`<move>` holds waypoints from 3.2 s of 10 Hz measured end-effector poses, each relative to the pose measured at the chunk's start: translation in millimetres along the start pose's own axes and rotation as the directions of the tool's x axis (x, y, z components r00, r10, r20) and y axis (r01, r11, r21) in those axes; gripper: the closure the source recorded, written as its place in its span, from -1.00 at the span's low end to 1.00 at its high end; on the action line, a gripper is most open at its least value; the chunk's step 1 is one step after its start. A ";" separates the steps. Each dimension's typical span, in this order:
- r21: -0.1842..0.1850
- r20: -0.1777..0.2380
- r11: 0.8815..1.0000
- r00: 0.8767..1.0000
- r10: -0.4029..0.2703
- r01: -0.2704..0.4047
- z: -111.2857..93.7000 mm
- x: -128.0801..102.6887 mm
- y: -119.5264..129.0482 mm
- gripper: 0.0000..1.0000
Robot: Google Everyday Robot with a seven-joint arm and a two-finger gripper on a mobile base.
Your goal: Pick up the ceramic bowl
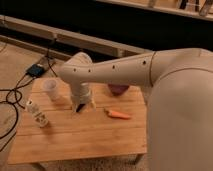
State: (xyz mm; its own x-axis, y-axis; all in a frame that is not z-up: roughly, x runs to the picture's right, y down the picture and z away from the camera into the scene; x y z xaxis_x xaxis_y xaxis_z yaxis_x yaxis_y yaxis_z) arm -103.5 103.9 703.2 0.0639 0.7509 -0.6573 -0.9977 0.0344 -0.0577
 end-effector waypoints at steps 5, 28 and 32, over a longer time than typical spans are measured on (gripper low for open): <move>0.001 -0.001 1.000 1.000 0.000 0.000 0.0 0.2 -0.5 -0.30; 0.044 -0.018 0.999 1.000 0.010 -0.009 6.3 -8.1 -28.9 -0.30; 0.030 -0.001 1.000 1.000 -0.003 0.003 4.5 -42.9 -58.5 -0.30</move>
State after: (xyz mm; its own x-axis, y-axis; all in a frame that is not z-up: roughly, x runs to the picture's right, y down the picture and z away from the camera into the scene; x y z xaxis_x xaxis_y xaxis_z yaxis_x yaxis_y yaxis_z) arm -47.9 72.6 738.1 0.0669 0.7504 -0.6576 -0.9977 0.0563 -0.0373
